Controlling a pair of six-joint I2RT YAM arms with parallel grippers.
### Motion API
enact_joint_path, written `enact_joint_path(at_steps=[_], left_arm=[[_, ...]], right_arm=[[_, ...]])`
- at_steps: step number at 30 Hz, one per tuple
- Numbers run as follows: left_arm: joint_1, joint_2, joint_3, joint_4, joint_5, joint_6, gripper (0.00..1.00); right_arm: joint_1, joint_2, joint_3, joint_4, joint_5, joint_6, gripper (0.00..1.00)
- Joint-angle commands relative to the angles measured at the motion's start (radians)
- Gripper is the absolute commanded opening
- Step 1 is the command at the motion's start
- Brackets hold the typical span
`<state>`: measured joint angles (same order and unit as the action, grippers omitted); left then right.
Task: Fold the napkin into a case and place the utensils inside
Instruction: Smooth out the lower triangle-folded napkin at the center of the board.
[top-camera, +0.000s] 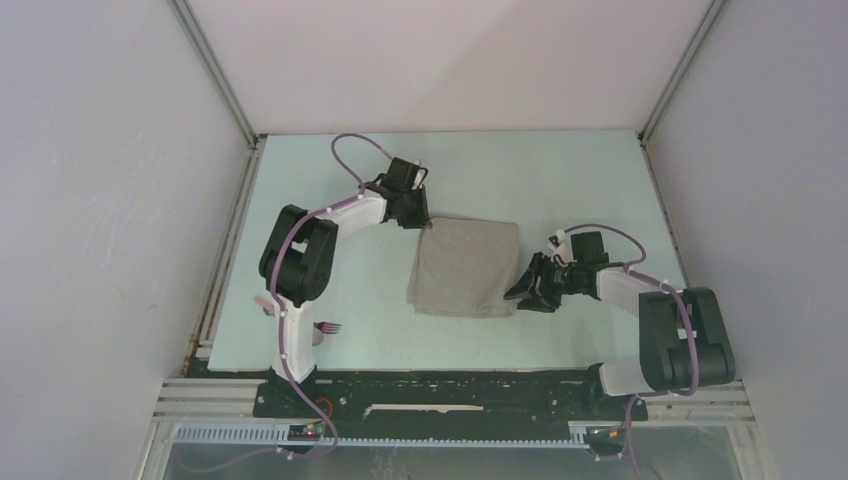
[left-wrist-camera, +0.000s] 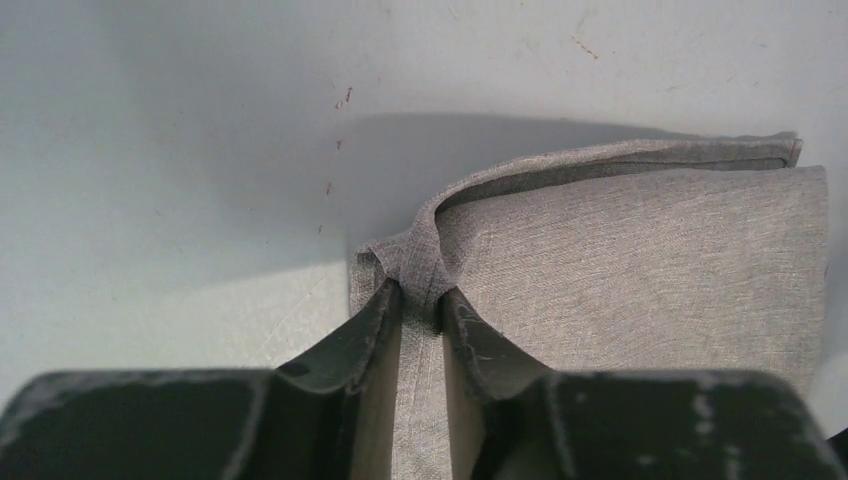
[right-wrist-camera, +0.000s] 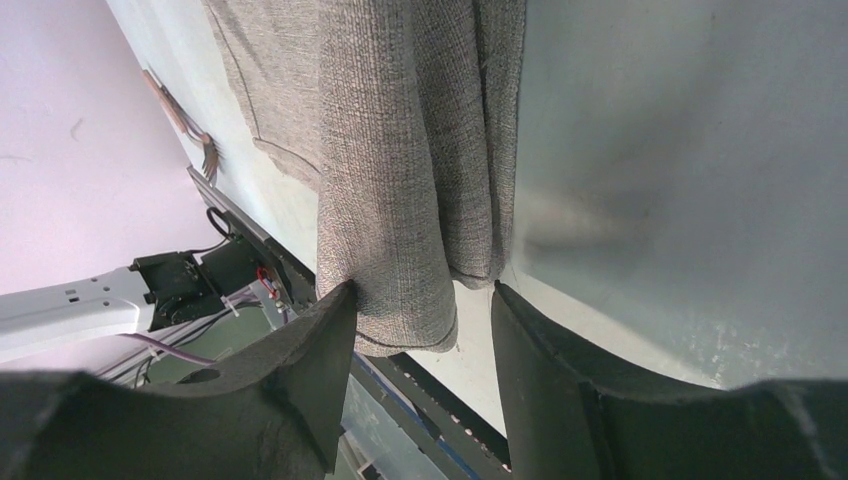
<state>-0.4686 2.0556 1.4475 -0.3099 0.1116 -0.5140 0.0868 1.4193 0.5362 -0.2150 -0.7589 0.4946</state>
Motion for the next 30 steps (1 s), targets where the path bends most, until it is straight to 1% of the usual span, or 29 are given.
enact_joint_path(at_steps=[1,6,7,9,15,18,21,23,26,27,30], left_arm=[[0.012,-0.029,0.056,0.011,-0.005,0.020,0.22],[0.026,-0.046,0.076,0.004,0.008,0.019,0.16],[0.028,-0.041,0.082,0.004,0.015,0.019,0.12],[0.033,-0.030,0.097,-0.002,0.023,0.018,0.09],[0.045,0.013,0.135,-0.012,0.041,0.020,0.08],[0.051,0.034,0.157,-0.021,0.050,0.020,0.08],[0.053,0.047,0.168,-0.029,0.061,0.020,0.13],[0.053,0.043,0.169,-0.042,0.052,0.019,0.27],[0.053,0.001,0.154,-0.066,0.031,0.016,0.46],[0.053,-0.019,0.145,-0.073,0.025,0.014,0.51],[0.053,-0.096,0.112,-0.095,0.009,0.002,0.56]], right_arm=[[0.010,-0.036,0.028,-0.019,0.016,-0.034,0.61],[0.015,-0.037,0.028,-0.013,0.000,-0.028,0.59],[0.018,-0.037,0.027,-0.009,-0.001,-0.025,0.59],[0.022,-0.032,0.028,0.005,-0.013,-0.016,0.59],[0.047,-0.015,0.032,0.053,-0.042,0.002,0.57],[0.063,-0.010,0.054,0.041,-0.030,0.001,0.55],[0.064,-0.013,0.071,0.041,-0.012,0.012,0.57],[0.054,-0.006,0.089,0.033,0.008,0.020,0.58],[0.034,0.035,0.091,0.088,-0.028,0.069,0.65],[0.035,0.055,0.094,0.113,-0.053,0.082,0.67],[0.058,0.102,0.121,0.104,-0.054,0.084,0.69]])
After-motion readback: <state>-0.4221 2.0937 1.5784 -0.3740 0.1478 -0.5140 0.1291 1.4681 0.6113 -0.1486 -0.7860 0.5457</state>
